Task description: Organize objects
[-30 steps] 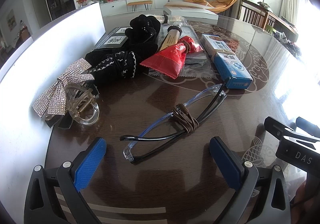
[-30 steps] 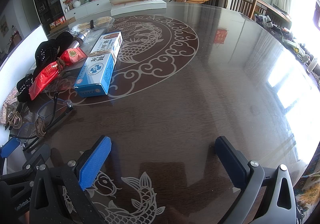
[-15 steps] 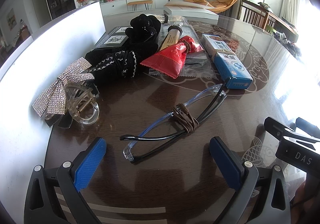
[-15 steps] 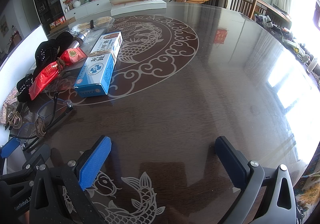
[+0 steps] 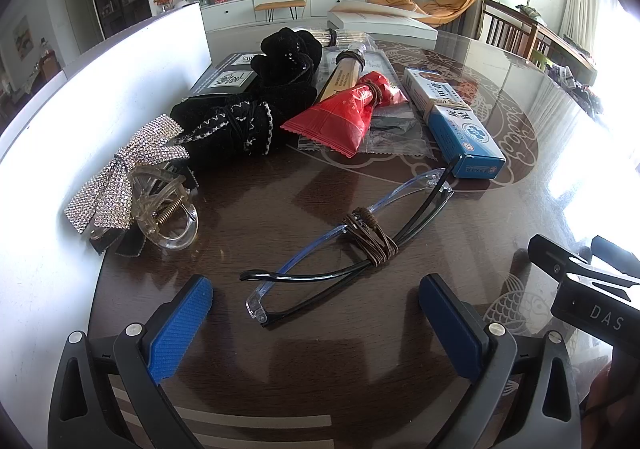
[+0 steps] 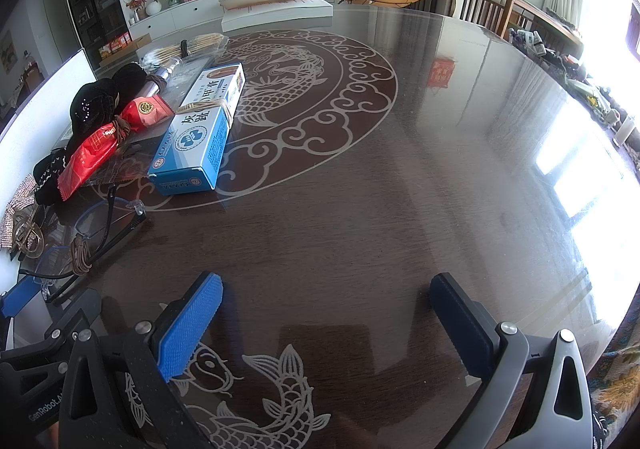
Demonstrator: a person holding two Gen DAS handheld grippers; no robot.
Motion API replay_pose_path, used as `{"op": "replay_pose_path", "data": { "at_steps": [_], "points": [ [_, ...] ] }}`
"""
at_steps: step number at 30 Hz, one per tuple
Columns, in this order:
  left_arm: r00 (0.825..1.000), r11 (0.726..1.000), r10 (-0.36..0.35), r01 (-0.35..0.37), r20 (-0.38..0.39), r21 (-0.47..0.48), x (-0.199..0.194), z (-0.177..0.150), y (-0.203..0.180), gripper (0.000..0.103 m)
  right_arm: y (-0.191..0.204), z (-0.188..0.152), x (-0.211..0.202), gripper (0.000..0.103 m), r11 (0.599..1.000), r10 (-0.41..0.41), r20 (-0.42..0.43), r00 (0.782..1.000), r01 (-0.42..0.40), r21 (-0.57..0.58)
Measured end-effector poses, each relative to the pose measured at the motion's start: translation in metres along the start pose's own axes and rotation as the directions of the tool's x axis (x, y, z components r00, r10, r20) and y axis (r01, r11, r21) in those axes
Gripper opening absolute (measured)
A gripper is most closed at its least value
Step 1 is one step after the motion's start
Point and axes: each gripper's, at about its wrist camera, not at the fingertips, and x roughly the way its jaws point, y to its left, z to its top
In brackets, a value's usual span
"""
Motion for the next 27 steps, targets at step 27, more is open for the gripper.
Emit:
{"op": "replay_pose_path", "data": {
  "at_steps": [27],
  "points": [
    [0.993, 0.992, -0.081, 0.089, -0.085, 0.091, 0.004, 0.004, -0.024, 0.103, 0.000, 0.000, 0.000, 0.103, 1.000, 0.000, 0.000, 1.000, 0.000, 0.000]
  ]
}}
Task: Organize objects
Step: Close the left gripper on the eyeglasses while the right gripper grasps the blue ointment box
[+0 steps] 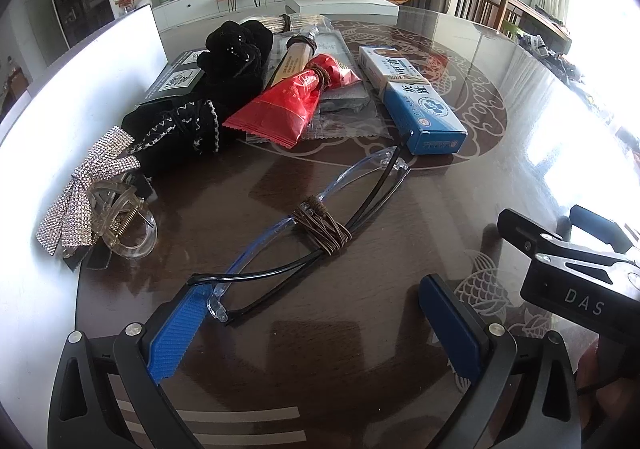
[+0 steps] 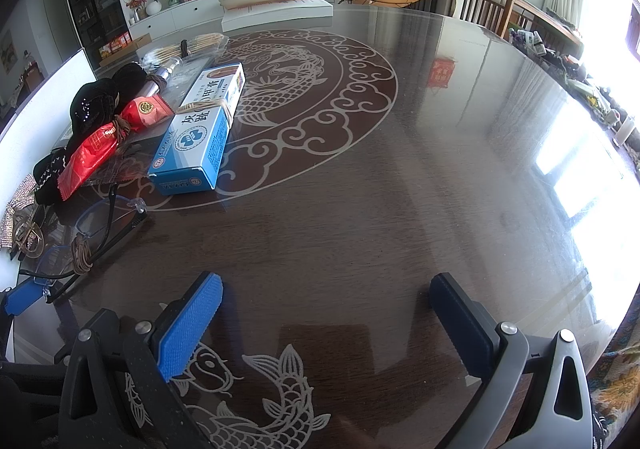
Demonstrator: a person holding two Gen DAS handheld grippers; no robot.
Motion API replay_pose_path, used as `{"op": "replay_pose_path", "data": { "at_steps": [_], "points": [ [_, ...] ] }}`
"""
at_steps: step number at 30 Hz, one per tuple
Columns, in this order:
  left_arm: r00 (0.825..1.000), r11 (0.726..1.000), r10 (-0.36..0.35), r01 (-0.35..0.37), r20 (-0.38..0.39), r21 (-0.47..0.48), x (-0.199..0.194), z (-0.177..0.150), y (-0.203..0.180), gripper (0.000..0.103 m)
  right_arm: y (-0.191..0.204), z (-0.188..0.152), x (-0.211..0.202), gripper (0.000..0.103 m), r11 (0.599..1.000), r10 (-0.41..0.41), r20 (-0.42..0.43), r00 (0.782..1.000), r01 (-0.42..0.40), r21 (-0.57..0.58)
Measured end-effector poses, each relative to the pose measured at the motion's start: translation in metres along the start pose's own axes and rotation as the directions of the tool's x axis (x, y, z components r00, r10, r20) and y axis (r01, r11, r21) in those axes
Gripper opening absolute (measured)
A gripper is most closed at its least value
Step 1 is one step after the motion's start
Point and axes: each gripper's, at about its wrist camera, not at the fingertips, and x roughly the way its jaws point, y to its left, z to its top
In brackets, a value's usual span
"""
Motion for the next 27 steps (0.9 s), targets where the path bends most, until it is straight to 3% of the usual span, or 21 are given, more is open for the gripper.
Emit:
{"op": "replay_pose_path", "data": {
  "at_steps": [9, 27],
  "points": [
    [0.998, 1.000, -0.004, 0.005, -0.058, 0.001, -0.0025, -0.0017, 0.0046, 0.103, 0.0000, -0.0001, 0.0001, 0.103, 1.000, 0.000, 0.000, 1.000, 0.000, 0.000],
    [0.999, 1.000, -0.008, 0.008, -0.036, 0.006, -0.0031, -0.0053, 0.0071, 0.103, 0.0000, -0.0001, 0.0004, 0.103, 1.000, 0.000, 0.001, 1.000, 0.000, 0.000]
  ]
}}
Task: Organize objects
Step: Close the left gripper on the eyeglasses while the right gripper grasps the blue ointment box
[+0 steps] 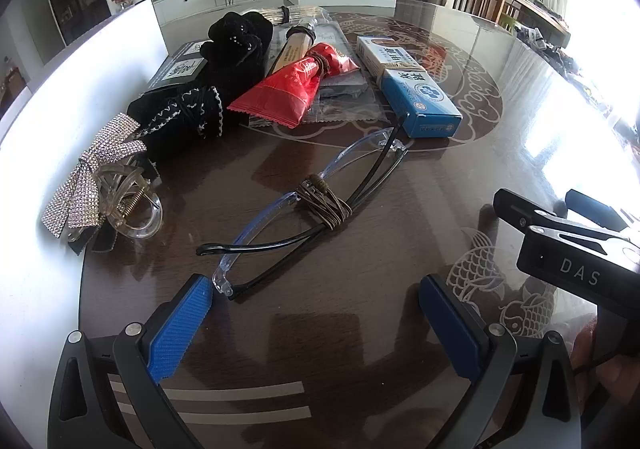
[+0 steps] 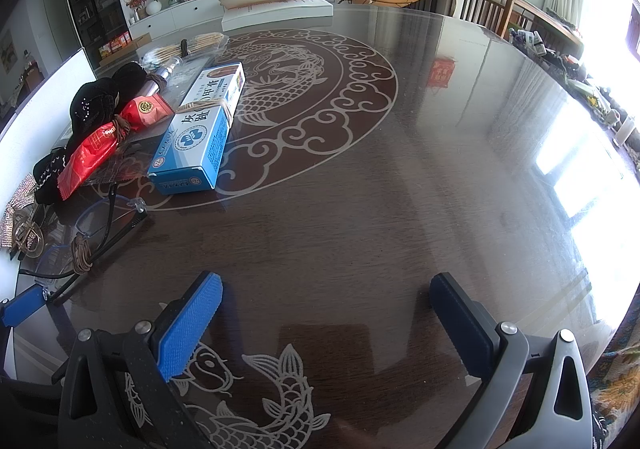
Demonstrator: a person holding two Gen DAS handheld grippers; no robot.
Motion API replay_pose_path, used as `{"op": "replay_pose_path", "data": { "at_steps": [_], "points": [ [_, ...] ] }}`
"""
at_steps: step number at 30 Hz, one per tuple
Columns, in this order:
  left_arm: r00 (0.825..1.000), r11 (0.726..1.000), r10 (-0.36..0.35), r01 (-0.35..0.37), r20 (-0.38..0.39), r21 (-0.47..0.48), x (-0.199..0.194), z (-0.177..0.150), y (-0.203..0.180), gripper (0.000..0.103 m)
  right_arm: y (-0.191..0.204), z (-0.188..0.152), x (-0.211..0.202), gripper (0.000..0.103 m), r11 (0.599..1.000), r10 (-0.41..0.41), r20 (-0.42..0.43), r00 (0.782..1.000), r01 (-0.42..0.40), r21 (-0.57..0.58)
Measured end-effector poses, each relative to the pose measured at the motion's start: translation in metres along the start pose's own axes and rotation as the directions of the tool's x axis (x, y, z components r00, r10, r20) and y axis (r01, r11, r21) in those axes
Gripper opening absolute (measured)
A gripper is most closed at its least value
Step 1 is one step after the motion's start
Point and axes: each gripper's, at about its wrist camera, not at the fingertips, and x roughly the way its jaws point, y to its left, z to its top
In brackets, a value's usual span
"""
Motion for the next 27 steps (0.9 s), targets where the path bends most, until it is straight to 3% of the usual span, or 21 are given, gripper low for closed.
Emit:
{"op": "replay_pose_path", "data": {
  "at_steps": [8, 14, 21, 25, 27],
  "points": [
    [1.000, 1.000, -0.011, 0.011, 0.002, 0.021, 0.000, 0.000, 0.001, 0.103, 0.000, 0.000, 0.000, 0.103, 1.000, 0.000, 0.000, 1.000, 0.000, 0.000],
    [0.997, 0.998, -0.045, 0.048, -0.061, 0.046, -0.009, -0.010, 0.013, 0.103, 0.000, 0.000, 0.000, 0.103, 1.000, 0.000, 0.000, 1.000, 0.000, 0.000],
    [0.998, 0.997, -0.061, 0.062, 0.022, -0.042, -0.045, -0.007, 0.060, 0.103, 0.000, 0.000, 0.000, 0.103, 1.000, 0.000, 0.000, 1.000, 0.000, 0.000],
    [0.995, 0.996, -0.090, 0.091, 0.040, -0.026, -0.048, 0.005, 0.074, 0.102, 0.000, 0.000, 0.000, 0.103, 1.000, 0.000, 0.000, 1.000, 0.000, 0.000],
    [0.998, 0.999, -0.054, 0.054, 0.043, -0.006, -0.045, 0.014, 0.070, 0.102, 0.000, 0.000, 0.000, 0.103, 1.000, 0.000, 0.000, 1.000, 0.000, 0.000]
  ]
}}
